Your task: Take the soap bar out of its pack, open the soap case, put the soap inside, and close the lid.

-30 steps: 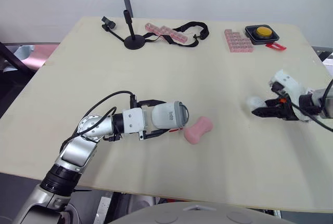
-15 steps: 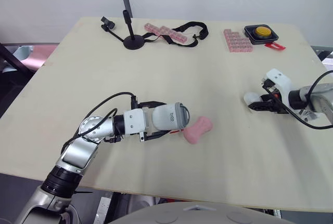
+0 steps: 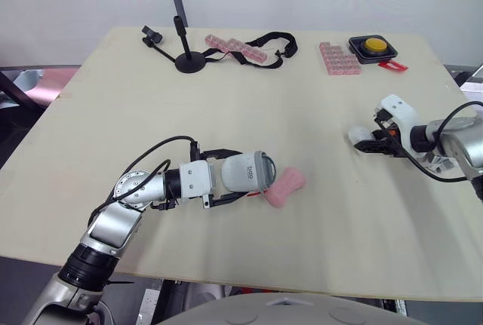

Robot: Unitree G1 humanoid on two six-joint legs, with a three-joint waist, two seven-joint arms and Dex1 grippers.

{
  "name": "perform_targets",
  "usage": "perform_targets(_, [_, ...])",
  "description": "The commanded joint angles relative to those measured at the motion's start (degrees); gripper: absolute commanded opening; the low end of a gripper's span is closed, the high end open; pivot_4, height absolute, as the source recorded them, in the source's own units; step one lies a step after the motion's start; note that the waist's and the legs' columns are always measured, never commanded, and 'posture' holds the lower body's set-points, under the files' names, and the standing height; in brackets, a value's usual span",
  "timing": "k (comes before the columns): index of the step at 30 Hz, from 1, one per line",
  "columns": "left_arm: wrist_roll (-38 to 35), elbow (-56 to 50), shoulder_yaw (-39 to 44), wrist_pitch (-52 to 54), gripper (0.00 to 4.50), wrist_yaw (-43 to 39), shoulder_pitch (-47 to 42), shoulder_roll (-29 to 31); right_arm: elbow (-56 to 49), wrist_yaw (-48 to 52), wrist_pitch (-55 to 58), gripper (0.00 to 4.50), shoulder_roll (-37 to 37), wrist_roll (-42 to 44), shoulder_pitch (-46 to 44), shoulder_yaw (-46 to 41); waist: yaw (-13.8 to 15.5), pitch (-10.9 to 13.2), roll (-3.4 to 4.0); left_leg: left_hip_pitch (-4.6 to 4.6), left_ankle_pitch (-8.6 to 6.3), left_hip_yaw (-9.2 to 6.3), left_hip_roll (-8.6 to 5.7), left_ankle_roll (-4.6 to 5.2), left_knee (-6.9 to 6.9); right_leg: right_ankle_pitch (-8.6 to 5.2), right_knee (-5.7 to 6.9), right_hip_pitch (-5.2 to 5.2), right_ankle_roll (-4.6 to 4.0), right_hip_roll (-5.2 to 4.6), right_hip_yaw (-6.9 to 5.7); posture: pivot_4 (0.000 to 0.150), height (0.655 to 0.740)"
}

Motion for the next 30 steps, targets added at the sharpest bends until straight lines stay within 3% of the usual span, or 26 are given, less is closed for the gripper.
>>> perform_targets(1, [-0.21,-1.2,0.53,-0.56,3.49,0.49,-0.14,0.11,-0.48,0.37,-0.91,4.32,-0.23,-1.14,0.0,-2.4,-0.06,0.01,0.01,-0.01,0.0,0.0,0.0,0.0,0.0,0.0,0.01,0.0,0.0,0.02,0.0,0.15,0.7395])
perform_targets(11, [-0.86,-0.22,1.17,4.78,3.49,1.58,-0.93,0.03,-3.07,1.1,-5.75,4.47,-0.43,-0.12,2.49,-8.55,0.01,0.01,0.01,-0.02,-0.01,0.0,0.0,0.0,0.0,0.0,0.04,0.0,0.0,0.02,0.0,0.15,0.7395])
perform_targets(18, [-3.57,-1.98,2.55,19.55,3.49,2.89,-2.63,1.11,-6.74,10.51,-26.4,4.47,2.18,6.56,9.96,-23.19,0.02,0.01,0.01,-0.04,-0.03,0.01,0.03,0.03,-0.01,0.0,0.02,0.0,0.0,-0.09,0.0,0.15,0.7395])
perform_targets(22, [-7.46,-2.73,4.22,20.29,3.49,0.4,-2.42,1.53,-11.34,15.75,-35.22,4.47,7.78,12.17,16.81,-29.57,-0.13,0.0,-0.01,-0.08,-0.06,0.01,0.05,0.1,0.02,0.0,0.03,0.0,0.0,-0.08,-0.01,0.15,0.7395])
perform_targets(26, [-10.75,-0.87,5.97,18.82,3.49,-2.34,-1.85,1.23,-20.01,22.91,-43.07,4.47,13.63,13.86,30.29,-27.08,0.03,-0.01,-0.01,-0.13,-0.14,-0.02,0.07,0.23,0.04,-0.01,-0.02,-0.01,-0.01,-0.1,-0.11,0.15,0.7395])
perform_targets(30, [-9.33,-0.74,4.08,18.21,3.49,-6.79,-2.17,4.1,-22.4,29.74,-50.71,4.47,16.0,11.23,37.55,-20.77,-0.54,0.0,-0.01,-0.15,-0.23,-0.02,0.05,0.4,0.1,-0.01,-0.15,-0.05,-0.01,-0.17,-0.12,0.15,0.7395])
